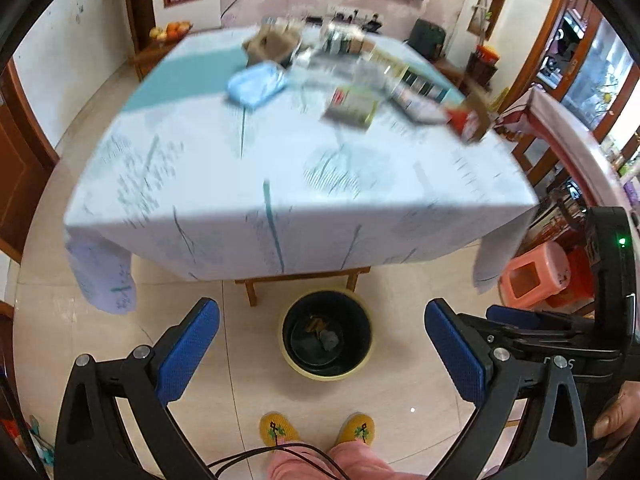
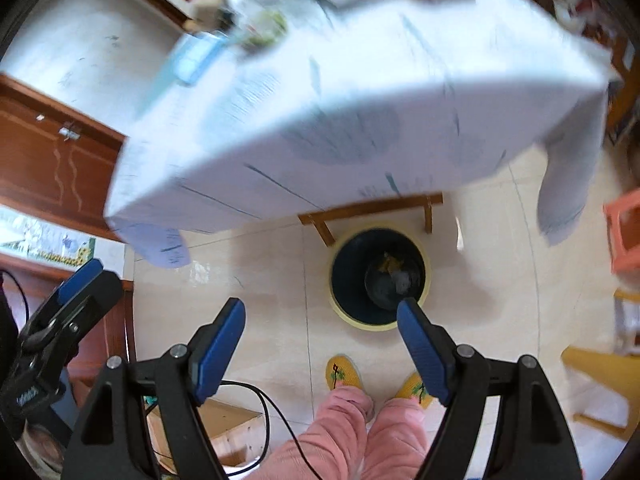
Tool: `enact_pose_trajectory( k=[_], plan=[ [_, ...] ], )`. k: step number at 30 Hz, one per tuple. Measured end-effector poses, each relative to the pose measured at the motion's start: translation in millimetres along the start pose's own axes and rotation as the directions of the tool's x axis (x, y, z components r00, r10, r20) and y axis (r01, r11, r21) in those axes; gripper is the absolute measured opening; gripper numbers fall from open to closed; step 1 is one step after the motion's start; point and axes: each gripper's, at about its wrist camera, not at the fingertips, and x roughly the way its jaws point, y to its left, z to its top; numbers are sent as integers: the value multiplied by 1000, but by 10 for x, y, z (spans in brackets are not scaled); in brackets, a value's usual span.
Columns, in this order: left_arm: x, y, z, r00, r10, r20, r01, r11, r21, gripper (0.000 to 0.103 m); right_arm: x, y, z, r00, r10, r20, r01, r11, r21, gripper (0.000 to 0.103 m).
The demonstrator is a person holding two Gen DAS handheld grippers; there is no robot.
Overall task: Collect trash
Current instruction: 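Raise both tools back toward the table items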
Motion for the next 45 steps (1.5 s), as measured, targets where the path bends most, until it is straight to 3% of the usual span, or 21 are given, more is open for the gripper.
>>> enact_pose_trajectory(
  k=[5, 9, 16, 20, 25, 31, 38, 45],
  plan=[
    [-662, -221, 123, 995, 1, 99, -5, 1000, 31, 102, -636, 228, 42, 995, 17, 95, -9, 996, -87, 79],
    [-1119, -335, 259, 981, 5, 196, -13, 999, 44, 102, -993, 380, 38, 984, 33, 173, -7, 989, -149, 79],
    [-1506, -459, 567, 957, 32, 288, -45, 998, 39, 102, -1443, 714, 228, 951, 79, 299, 11, 957, -288, 79],
    [-1549, -459, 739, 956, 51, 289, -66, 997, 39, 102, -1514, 798, 463, 934, 96, 343, 24, 944, -329, 79],
    [-1376, -364, 994, 962, 77, 261, -96, 994, 59, 101, -1370, 871, 857, 926, 103, 364, 47, 924, -379, 79],
    [-895, -156, 1414, 967, 91, 240, -125, 983, 132, 100, -816, 924, 1370, 953, 74, 295, 57, 909, -414, 79],
    [-1, 299, 1927, 992, 48, 119, -76, 969, 237, 100, 75, 875, 1877, 983, -15, 183, 99, 880, -464, 79],
    [812, 823, 2291, 1000, 9, -7, -7, 966, 258, 98, 785, 777, 2206, 990, -109, 94, 141, 864, -484, 79]
  ],
)
